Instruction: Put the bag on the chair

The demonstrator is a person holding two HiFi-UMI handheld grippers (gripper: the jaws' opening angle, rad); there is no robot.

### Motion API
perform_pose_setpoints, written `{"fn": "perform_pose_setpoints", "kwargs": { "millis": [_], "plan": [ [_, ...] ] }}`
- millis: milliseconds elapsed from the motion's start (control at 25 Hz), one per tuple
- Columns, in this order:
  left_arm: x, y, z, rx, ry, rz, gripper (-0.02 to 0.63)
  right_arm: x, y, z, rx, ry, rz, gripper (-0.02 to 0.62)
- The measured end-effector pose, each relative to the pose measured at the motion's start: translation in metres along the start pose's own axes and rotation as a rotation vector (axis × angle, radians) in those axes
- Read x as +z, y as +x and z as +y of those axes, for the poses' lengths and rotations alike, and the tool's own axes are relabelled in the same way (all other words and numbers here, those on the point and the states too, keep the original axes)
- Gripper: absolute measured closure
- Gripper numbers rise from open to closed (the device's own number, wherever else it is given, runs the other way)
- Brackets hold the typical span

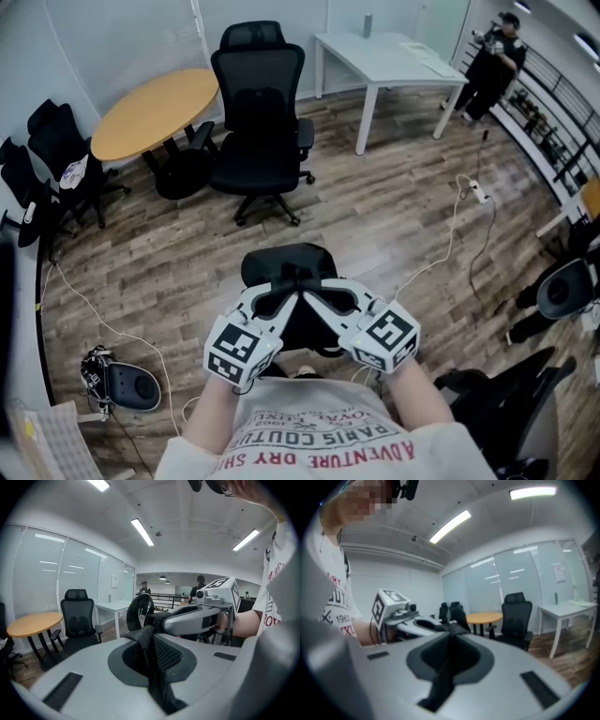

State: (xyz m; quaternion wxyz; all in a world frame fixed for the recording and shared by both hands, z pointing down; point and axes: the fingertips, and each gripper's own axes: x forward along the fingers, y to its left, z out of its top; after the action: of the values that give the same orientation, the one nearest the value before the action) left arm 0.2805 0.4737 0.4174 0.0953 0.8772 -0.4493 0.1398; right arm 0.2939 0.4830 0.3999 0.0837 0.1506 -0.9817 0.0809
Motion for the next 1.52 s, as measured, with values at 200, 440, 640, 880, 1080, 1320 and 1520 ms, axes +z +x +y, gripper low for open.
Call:
{"fn": "perform_pose_setpoints", "kwargs": {
  "millis": [200, 440, 640, 880, 1080, 1320, 1520],
  "plan": [
    [-0.009, -0.002, 0.016, -0.014, -0.014, 0.009, 0.558, -0.004, 0.018, -0.002, 0.005, 0.026, 0.016, 0.551],
    [-0.017, -0.006, 0.066, -0.048, -0.021, 0.013, 0.558, -0.001, 0.069, -0.011, -0.003, 0.029, 0.038, 0.551],
    [-0.014, -0.007, 0.130, -0.085, -0.013, 0.004, 0.558, 0.015, 0.128, -0.029, -0.036, 0.032, 0.041, 0.551],
    [-0.009, -0.014, 0.220, -0.144, 0.007, 0.009, 0.558, 0.036, 0.214, -0.050, -0.079, 0.019, 0.051, 0.551],
    [-0.003, -0.024, 0.295, -0.166, 0.035, 0.015, 0.558, 0.056, 0.285, -0.064, -0.112, 0.031, 0.042, 0.551],
    [-0.004, -0.032, 0.368, -0.137, 0.037, 0.031, 0.558, 0.072, 0.357, -0.080, -0.092, 0.042, 0.039, 0.551],
    [-0.013, -0.023, 0.412, -0.090, 0.009, 0.056, 0.558, 0.069, 0.398, -0.101, -0.040, 0.068, 0.068, 0.551]
  ]
}}
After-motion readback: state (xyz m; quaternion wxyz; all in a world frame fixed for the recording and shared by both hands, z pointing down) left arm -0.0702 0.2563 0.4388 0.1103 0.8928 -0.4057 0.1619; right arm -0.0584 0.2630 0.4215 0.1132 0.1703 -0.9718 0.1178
